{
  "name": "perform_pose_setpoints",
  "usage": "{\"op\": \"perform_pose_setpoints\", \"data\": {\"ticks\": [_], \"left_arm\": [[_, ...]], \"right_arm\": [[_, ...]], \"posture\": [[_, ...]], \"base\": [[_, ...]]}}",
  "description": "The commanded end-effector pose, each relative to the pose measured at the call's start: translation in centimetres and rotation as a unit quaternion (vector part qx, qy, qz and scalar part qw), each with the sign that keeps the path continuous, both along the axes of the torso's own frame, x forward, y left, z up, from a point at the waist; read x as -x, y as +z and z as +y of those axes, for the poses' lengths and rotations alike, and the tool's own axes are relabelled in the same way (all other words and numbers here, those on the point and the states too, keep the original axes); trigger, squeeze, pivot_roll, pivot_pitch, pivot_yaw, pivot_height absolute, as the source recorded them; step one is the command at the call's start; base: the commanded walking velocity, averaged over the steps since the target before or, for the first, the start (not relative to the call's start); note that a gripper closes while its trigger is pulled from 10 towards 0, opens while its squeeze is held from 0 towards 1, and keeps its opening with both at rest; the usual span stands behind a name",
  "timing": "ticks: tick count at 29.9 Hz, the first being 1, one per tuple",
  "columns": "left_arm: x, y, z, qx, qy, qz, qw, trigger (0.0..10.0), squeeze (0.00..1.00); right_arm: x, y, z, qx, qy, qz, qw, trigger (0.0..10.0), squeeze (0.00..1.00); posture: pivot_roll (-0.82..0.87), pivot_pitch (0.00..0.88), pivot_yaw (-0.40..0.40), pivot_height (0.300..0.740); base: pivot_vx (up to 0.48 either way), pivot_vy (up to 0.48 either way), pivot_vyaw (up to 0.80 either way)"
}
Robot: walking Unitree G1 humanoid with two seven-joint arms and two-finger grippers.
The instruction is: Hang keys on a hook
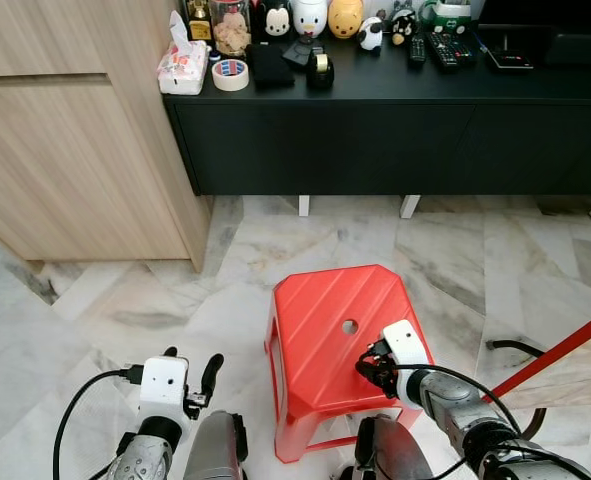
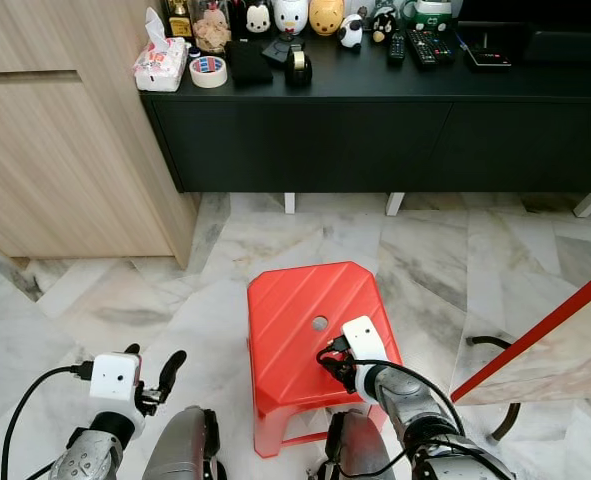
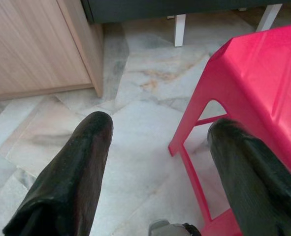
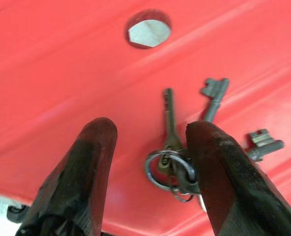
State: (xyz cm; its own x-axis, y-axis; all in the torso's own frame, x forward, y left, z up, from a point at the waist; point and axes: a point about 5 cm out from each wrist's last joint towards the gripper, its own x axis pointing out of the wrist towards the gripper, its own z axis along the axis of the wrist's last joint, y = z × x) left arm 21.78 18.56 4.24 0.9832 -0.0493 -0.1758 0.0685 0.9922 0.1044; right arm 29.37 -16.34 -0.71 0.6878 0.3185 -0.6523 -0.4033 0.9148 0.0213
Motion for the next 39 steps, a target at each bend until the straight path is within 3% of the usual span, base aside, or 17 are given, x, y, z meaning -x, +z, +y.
{"op": "perform_pose_setpoints", "data": {"ticks": [1, 15, 23, 24, 25, 26, 27, 28, 39], "left_arm": [[0.3, -0.1, 0.0, -0.010, -0.009, 0.006, 1.000, 10.0, 0.00], [0.0, -0.1, -0.1, -0.011, -0.012, 0.008, 1.000, 10.0, 0.00], [-0.1, -0.1, -0.1, -0.011, -0.012, 0.009, 1.000, 10.0, 0.00], [-0.1, -0.1, -0.1, -0.012, -0.012, 0.009, 1.000, 10.0, 0.00], [-0.1, -0.1, -0.1, -0.012, -0.012, 0.009, 1.000, 10.0, 0.00], [-0.1, -0.1, -0.1, -0.012, -0.012, 0.009, 1.000, 10.0, 0.00], [-0.1, -0.1, -0.1, -0.012, -0.012, 0.009, 1.000, 10.0, 0.00], [-0.1, -0.1, -0.1, -0.013, -0.012, 0.009, 1.000, 10.0, 0.00], [-0.3, -0.2, -0.1, -0.013, -0.012, 0.008, 1.000, 10.0, 0.00]], "right_arm": [[0.2, -0.2, -0.4, -0.002, -0.018, 0.000, 1.000, 10.0, 0.00], [0.6, -0.5, -0.9, 0.007, -0.001, 0.024, 1.000, 10.0, 0.00], [1.1, -0.9, -1.1, 0.038, 0.023, 0.040, 0.998, 10.0, 0.00], [1.1, -0.9, -1.1, 0.037, 0.022, 0.040, 0.998, 7.7, 0.00], [1.1, -0.9, -1.1, 0.036, 0.022, 0.040, 0.998, 7.7, 0.00], [1.1, -1.0, -1.1, 0.037, 0.023, 0.043, 0.998, 3.1, 0.00], [1.1, -1.0, -1.1, 0.037, 0.023, 0.043, 0.998, 3.1, 0.00], [1.2, -1.0, -1.1, 0.040, 0.024, 0.047, 0.998, 0.0, 0.00], [1.2, -1.0, -1.2, 0.042, 0.022, 0.046, 0.998, 0.0, 0.00]], "posture": [[0.18, 0.197, -0.009, 0.629], [0.17, 0.191, -0.005, 0.629], [0.17, 0.190, -0.005, 0.629], [0.17, 0.190, -0.005, 0.629], [0.17, 0.190, -0.005, 0.629], [0.17, 0.190, -0.005, 0.629], [0.17, 0.190, -0.005, 0.629], [0.17, 0.188, -0.005, 0.629], [0.17, 0.186, -0.005, 0.629]], "base": [[0.000, 0.000, 0.00], [0.000, 0.000, 0.00], [0.000, 0.000, 0.00], [0.000, 0.000, 0.00], [0.000, 0.000, 0.00], [0.000, 0.000, 0.00], [0.000, 0.000, 0.00], [0.000, 0.000, 0.00], [0.000, 0.000, 0.00]]}}
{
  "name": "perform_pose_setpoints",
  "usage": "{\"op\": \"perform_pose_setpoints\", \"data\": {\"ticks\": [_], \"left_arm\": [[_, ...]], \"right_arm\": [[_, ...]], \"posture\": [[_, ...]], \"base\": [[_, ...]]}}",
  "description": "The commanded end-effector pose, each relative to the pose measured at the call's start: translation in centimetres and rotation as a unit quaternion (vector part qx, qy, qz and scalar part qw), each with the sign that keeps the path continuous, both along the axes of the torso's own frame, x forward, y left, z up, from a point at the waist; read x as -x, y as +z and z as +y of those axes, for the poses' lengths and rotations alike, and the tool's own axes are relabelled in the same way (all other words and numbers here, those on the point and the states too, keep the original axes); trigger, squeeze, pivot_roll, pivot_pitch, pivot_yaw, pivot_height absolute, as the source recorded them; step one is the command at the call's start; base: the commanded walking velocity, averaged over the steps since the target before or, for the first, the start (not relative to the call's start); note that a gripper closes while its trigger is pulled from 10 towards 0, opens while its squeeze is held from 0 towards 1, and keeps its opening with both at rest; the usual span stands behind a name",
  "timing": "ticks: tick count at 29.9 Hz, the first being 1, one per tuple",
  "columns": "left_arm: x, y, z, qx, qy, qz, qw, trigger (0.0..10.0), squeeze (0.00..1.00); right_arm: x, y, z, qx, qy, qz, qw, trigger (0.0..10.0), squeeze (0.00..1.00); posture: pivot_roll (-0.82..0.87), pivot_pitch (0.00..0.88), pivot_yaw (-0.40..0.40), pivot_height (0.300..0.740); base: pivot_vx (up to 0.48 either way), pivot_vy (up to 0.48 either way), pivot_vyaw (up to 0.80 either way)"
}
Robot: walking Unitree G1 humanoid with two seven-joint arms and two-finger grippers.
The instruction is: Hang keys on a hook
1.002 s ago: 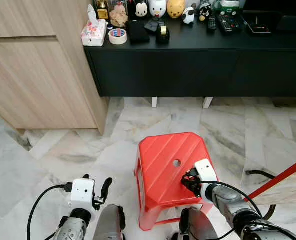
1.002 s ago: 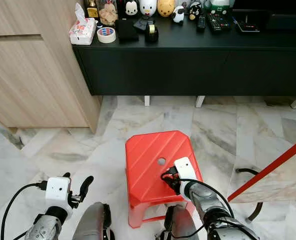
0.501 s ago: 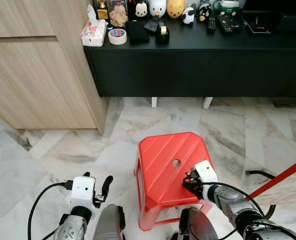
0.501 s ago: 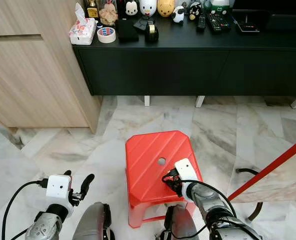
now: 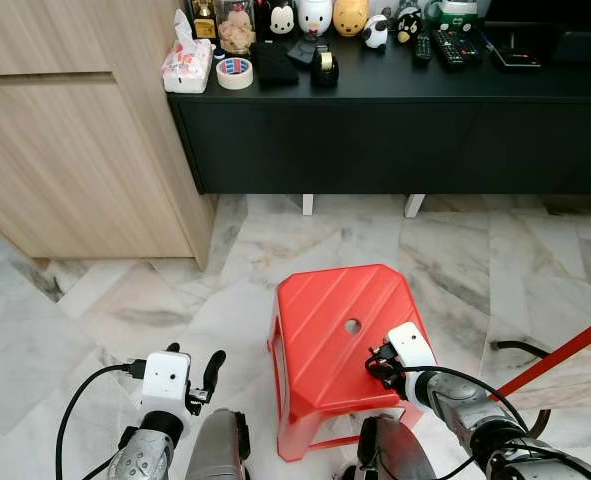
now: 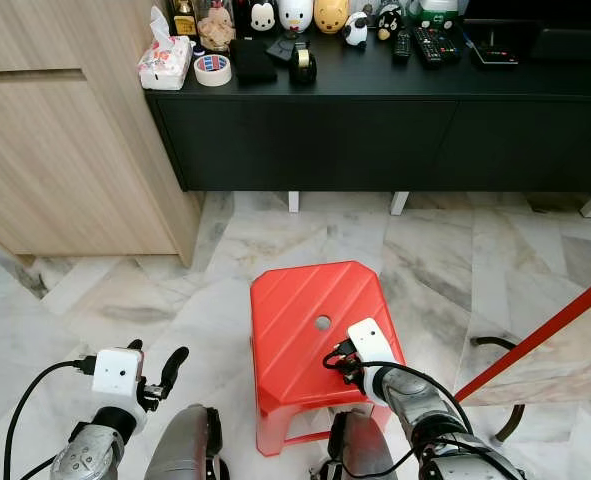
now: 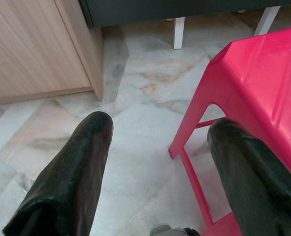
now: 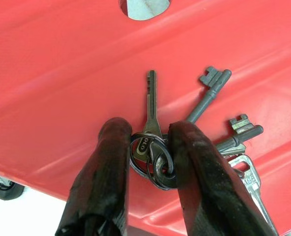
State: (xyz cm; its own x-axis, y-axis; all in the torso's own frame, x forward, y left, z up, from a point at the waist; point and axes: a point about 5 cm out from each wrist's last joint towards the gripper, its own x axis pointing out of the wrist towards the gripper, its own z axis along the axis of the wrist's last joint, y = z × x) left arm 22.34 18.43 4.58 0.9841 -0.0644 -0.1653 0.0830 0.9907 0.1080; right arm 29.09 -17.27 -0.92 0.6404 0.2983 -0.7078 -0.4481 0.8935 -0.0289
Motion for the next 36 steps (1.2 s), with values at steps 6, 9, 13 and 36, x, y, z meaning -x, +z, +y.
{"op": "perform_pose_setpoints", "data": {"ticks": [6, 9, 13, 36], "left_arm": [[0.2, -0.5, 0.0, -0.014, -0.004, 0.014, 1.000, 10.0, 0.00], [0.1, -0.5, 0.1, -0.015, -0.003, 0.014, 1.000, 10.0, 0.00], [0.0, -0.5, 0.1, -0.015, -0.003, 0.014, 1.000, 10.0, 0.00], [-0.9, -1.0, 0.2, -0.021, 0.008, 0.016, 1.000, 10.0, 0.00]], "right_arm": [[0.6, -0.6, -0.2, 0.000, -0.011, 0.013, 1.000, 0.0, 0.00], [0.1, -0.1, 0.1, -0.016, -0.026, -0.001, 1.000, 0.0, 0.00], [-0.3, 0.2, 0.2, -0.028, -0.038, -0.010, 0.999, 0.0, 0.00], [-4.2, 4.8, 0.9, -0.089, -0.123, -0.171, 0.974, 0.0, 0.00]], "posture": [[0.17, 0.183, -0.006, 0.629], [0.17, 0.181, -0.006, 0.629], [0.17, 0.176, -0.007, 0.629], [0.15, 0.137, -0.024, 0.629]], "base": [[0.000, 0.000, 0.00], [0.000, 0.000, 0.00], [0.000, 0.000, 0.00], [0.000, 0.000, 0.00]]}}
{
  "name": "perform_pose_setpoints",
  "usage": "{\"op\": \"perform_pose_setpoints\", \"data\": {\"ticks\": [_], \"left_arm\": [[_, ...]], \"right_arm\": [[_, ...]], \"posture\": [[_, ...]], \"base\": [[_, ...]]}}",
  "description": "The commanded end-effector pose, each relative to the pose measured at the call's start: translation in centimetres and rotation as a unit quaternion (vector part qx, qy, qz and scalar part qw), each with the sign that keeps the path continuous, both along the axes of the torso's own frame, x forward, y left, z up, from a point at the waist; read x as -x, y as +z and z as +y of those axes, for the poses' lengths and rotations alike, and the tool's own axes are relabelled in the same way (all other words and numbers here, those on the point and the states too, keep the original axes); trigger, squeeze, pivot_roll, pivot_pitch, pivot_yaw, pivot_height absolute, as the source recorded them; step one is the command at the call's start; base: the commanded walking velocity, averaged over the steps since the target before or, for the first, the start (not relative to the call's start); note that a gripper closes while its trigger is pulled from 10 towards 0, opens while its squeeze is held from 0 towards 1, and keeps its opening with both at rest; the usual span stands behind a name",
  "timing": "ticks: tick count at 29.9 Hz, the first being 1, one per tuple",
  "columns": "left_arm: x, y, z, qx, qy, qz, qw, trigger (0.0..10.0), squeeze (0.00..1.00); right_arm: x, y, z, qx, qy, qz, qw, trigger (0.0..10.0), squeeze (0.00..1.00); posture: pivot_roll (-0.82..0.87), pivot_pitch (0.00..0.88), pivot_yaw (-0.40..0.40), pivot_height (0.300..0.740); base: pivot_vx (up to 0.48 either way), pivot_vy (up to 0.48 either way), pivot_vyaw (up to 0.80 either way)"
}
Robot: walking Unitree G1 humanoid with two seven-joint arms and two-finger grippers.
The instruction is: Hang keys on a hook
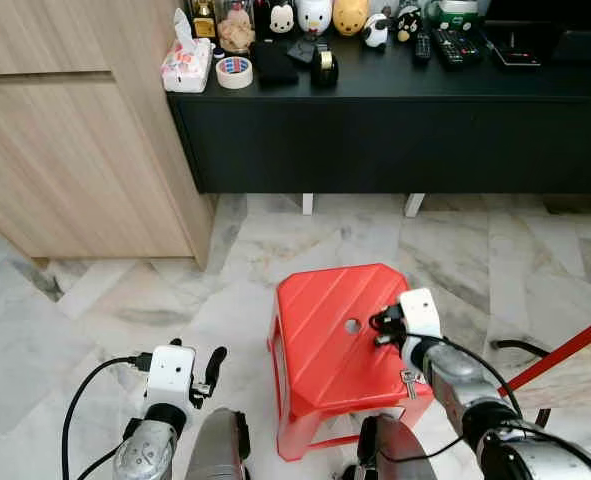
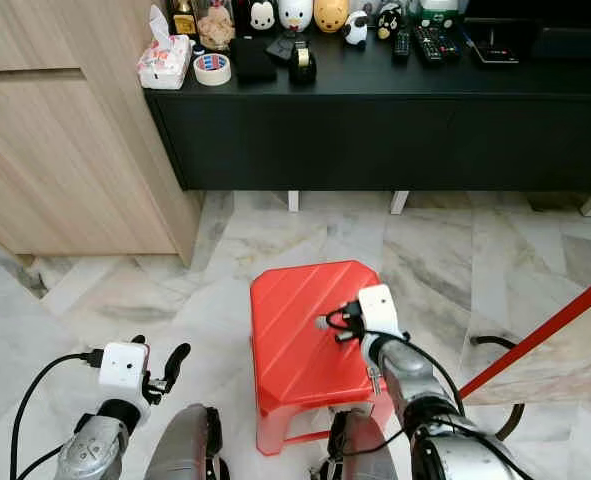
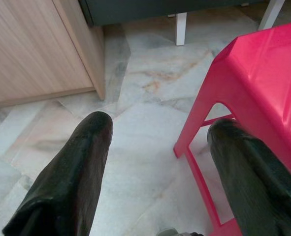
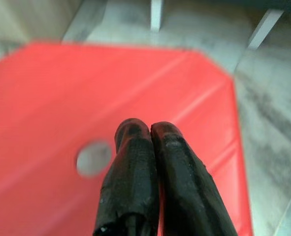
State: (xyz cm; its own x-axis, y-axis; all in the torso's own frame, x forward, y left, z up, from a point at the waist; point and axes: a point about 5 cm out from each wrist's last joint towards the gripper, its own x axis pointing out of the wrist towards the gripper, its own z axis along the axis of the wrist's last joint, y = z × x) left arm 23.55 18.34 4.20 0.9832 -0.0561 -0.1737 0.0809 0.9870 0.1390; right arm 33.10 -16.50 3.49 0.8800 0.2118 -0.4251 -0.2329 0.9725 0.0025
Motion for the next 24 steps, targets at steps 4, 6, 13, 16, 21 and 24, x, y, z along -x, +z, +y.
{"op": "perform_pose_setpoints", "data": {"ticks": [4, 6, 13, 16, 21, 24], "left_arm": [[-0.2, -1.1, 0.3, -0.005, 0.012, 0.018, 1.000, 10.0, 0.00], [-0.4, -1.3, 0.3, -0.005, 0.013, 0.020, 1.000, 10.0, 0.00], [-1.0, -2.8, 1.1, 0.002, 0.040, 0.041, 0.998, 10.0, 0.00], [-1.1, -3.4, 1.4, 0.023, 0.065, 0.053, 0.996, 10.0, 0.00], [-1.2, -4.1, 1.5, 0.036, 0.083, 0.065, 0.994, 10.0, 0.00], [-1.1, -5.0, 1.5, 0.054, 0.102, 0.076, 0.990, 10.0, 0.00]], "right_arm": [[-0.6, 1.0, 0.4, -0.029, -0.023, -0.047, 0.998, 0.0, 0.00], [-0.6, 1.1, 0.6, -0.027, -0.021, -0.055, 0.998, 0.0, 0.00], [0.1, 0.9, 0.6, -0.032, -0.044, -0.085, 0.995, 0.0, 0.00], [0.6, 0.5, 0.5, -0.036, -0.053, -0.091, 0.994, 10.0, 0.00], [1.1, 0.2, 0.3, -0.051, -0.063, -0.101, 0.992, 10.0, 0.00], [1.6, -0.4, 0.2, -0.056, -0.067, -0.090, 0.992, 10.0, 0.00]], "posture": [[0.14, 0.118, -0.028, 0.629], [0.13, 0.109, -0.030, 0.629], [0.09, 0.055, -0.049, 0.629], [0.08, 0.043, -0.054, 0.629], [0.06, 0.024, -0.064, 0.629], [0.06, 0.008, -0.069, 0.629]], "base": [[0.000, 0.000, 0.00], [0.000, 0.000, 0.00], [0.000, 0.000, 0.00], [0.000, 0.000, 0.00], [0.000, 0.000, 0.00], [0.000, 0.000, 0.00]]}}
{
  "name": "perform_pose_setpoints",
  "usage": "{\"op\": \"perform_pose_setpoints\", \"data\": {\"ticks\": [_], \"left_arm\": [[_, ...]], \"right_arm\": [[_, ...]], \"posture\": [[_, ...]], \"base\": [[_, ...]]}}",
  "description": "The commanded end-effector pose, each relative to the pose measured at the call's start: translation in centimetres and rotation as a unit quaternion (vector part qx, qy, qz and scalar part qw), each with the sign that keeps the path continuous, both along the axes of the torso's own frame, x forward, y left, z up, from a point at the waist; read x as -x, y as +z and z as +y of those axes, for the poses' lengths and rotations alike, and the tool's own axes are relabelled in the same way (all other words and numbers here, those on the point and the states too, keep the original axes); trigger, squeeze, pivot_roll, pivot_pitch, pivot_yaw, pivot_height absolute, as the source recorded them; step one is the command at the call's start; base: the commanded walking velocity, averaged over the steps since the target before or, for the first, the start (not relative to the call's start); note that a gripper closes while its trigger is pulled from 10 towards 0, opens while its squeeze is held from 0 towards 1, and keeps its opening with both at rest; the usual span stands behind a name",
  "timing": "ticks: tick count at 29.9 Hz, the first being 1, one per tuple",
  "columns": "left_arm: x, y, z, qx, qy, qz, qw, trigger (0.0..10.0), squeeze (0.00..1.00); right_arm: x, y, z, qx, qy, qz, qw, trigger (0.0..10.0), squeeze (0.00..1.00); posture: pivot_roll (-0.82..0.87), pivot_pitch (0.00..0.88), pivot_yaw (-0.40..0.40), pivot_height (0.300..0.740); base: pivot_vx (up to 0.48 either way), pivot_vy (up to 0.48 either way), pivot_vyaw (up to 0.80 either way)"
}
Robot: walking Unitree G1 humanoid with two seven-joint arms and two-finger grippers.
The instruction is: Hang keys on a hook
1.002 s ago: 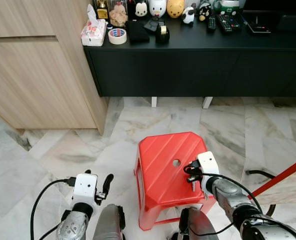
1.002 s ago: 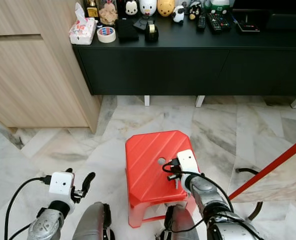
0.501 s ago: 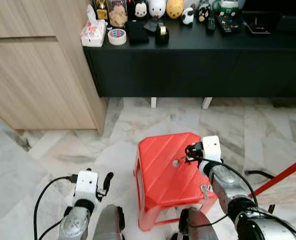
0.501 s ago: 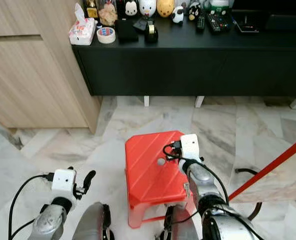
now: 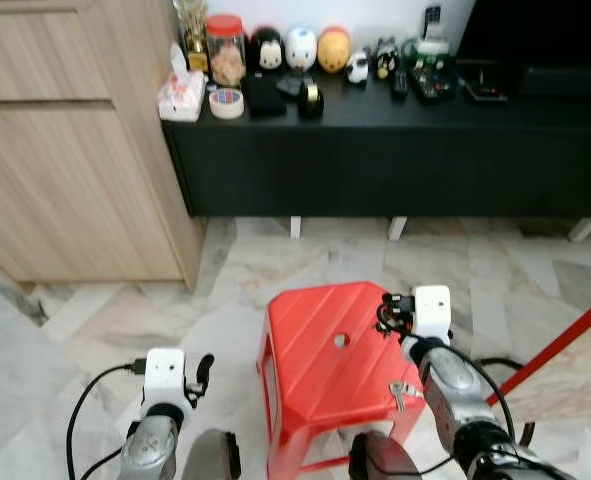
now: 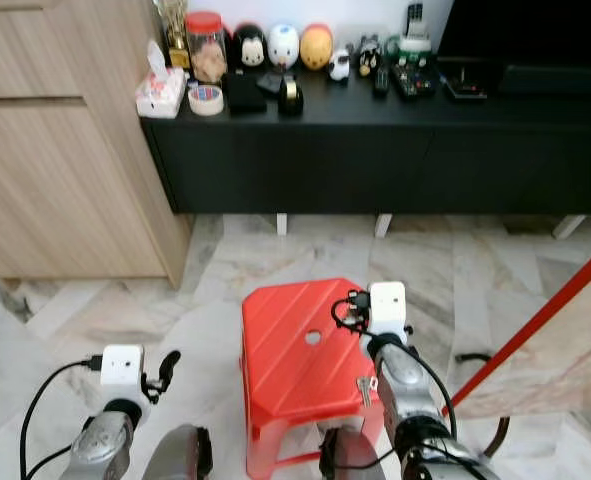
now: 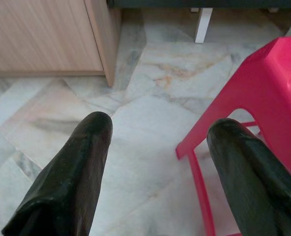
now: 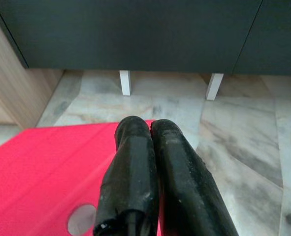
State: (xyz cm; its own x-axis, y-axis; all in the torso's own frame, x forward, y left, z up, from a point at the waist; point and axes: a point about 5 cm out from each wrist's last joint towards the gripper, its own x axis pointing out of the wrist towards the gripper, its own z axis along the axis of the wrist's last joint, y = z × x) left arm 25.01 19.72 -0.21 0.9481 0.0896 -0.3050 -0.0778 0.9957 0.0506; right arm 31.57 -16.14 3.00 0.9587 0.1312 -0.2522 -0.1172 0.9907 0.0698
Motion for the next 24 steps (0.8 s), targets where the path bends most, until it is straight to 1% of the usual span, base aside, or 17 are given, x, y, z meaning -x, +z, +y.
{"op": "perform_pose_setpoints", "data": {"ticks": [1, 6, 7, 12, 16, 24], "left_arm": [[0.4, -0.6, 0.2, 0.011, 0.019, 0.010, 1.000, 10.0, 0.00], [0.2, -0.5, 0.5, 0.023, 0.030, 0.004, 0.999, 10.0, 0.00], [0.3, -0.7, 0.8, 0.023, 0.035, 0.007, 0.999, 10.0, 0.00], [0.4, -1.0, 1.4, 0.022, 0.039, 0.009, 0.999, 10.0, 0.00], [0.5, -1.0, 1.4, 0.018, 0.030, 0.009, 0.999, 10.0, 0.00], [0.6, -1.1, 1.4, 0.018, 0.026, 0.007, 0.999, 10.0, 0.00]], "right_arm": [[0.1, 0.1, -0.1, -0.006, -0.004, -0.005, 1.000, 10.0, 0.00], [-0.2, 0.3, 0.0, -0.010, -0.007, -0.004, 1.000, 10.0, 0.00], [-0.3, 0.4, 0.1, -0.011, -0.005, -0.005, 1.000, 10.0, 0.00], [-0.5, 0.6, 0.4, -0.015, -0.005, -0.007, 1.000, 10.0, 0.00], [-0.4, 0.3, 0.6, -0.014, 0.001, 0.000, 1.000, 10.0, 0.00], [0.0, 0.0, 0.5, -0.016, -0.003, 0.003, 1.000, 10.0, 0.00]], "posture": [[0.06, 0.008, -0.069, 0.629], [0.06, 0.000, -0.067, 0.629], [0.06, 0.000, -0.065, 0.629], [0.05, 0.000, -0.053, 0.629], [0.05, 0.000, -0.044, 0.629], [0.05, 0.000, -0.035, 0.629]], "base": [[0.000, 0.000, 0.00], [0.000, 0.000, 0.00], [0.000, 0.000, 0.00], [0.000, 0.000, 0.00], [0.000, 0.000, 0.00], [0.000, 0.000, 0.00]]}}
